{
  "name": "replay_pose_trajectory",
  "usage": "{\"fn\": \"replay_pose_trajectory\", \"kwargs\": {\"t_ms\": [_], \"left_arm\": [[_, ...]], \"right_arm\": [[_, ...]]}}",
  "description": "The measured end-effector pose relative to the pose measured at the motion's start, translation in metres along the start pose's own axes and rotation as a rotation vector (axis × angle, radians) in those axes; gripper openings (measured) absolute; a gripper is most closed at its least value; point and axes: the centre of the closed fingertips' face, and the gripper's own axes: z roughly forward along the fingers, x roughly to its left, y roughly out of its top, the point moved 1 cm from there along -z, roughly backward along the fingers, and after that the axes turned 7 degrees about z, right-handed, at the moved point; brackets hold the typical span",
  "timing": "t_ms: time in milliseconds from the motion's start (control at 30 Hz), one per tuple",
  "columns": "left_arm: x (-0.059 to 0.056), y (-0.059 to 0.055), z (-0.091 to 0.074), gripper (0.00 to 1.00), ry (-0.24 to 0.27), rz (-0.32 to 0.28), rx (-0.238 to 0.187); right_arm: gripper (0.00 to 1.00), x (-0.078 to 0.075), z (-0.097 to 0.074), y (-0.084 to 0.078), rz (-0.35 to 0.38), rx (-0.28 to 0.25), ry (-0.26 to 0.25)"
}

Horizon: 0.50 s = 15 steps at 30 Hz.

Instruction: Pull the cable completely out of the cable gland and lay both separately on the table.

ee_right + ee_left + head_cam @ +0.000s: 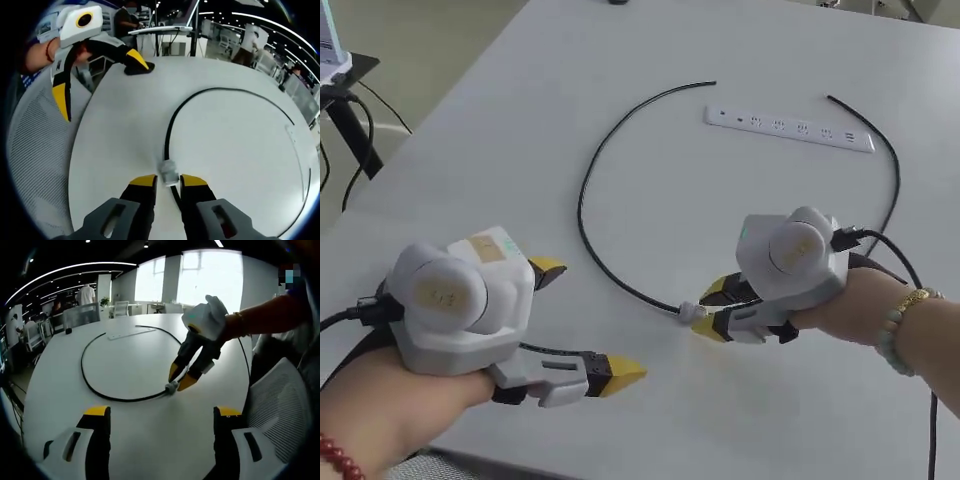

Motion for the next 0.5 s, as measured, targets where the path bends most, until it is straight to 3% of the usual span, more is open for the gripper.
{"fn": "replay_pose_trajectory", "kwargs": {"t_ms": [500], "left_arm": [[-0.0024,-0.0012,0.0030,0.84,-0.011,0.003,0.012]], "right_arm": [[0.09,-0.0034,0.0018,0.0011,-0.002,-0.003,0.018]]}}
